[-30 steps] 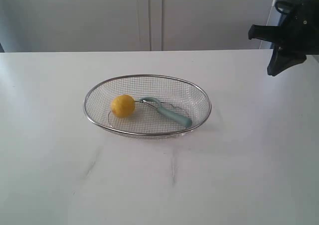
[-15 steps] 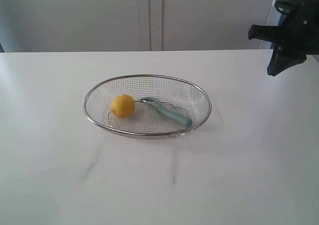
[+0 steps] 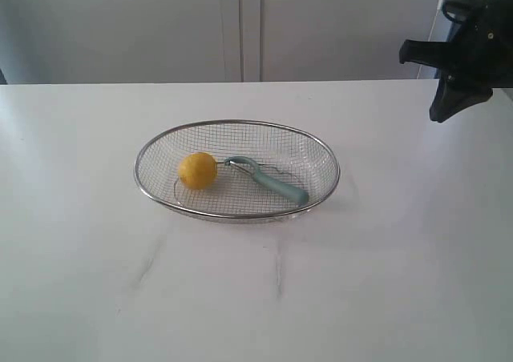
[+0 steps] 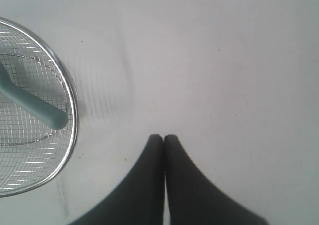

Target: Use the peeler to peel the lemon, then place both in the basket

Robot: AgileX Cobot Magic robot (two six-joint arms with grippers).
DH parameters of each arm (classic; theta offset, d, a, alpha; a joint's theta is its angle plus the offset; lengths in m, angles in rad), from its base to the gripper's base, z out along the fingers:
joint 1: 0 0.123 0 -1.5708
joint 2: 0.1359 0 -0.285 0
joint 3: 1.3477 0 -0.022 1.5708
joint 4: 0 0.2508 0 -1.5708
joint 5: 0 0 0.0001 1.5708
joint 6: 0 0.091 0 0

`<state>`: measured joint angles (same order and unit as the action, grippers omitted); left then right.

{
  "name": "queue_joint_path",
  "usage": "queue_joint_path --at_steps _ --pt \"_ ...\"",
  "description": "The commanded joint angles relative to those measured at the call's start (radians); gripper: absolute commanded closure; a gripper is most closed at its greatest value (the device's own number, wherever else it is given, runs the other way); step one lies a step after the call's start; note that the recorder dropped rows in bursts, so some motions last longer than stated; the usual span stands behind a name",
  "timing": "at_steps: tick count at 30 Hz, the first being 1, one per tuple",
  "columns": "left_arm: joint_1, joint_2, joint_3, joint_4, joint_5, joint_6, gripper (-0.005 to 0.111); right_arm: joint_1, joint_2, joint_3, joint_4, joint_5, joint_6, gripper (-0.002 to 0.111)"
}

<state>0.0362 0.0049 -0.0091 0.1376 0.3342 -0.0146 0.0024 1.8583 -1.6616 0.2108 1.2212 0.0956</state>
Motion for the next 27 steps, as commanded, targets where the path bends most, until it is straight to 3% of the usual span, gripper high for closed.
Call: queue_joint_path --at_steps 1,12,27 --pt "0.004 -0.005 0.009 -0.007 0.004 0.015 0.107 -0.006 -0.013 -0.003 0.001 0.000 -0.006 0.108" --pt "0.004 -0.005 0.009 -0.138 -0.001 0.061 0.107 -0.006 -0.013 -0.003 0.001 0.000 -0.006 0.108" --pt "0.004 -0.005 0.009 -0.138 -0.001 0.061 0.107 -0.006 -0.013 -0.003 0.001 0.000 -0.006 0.108"
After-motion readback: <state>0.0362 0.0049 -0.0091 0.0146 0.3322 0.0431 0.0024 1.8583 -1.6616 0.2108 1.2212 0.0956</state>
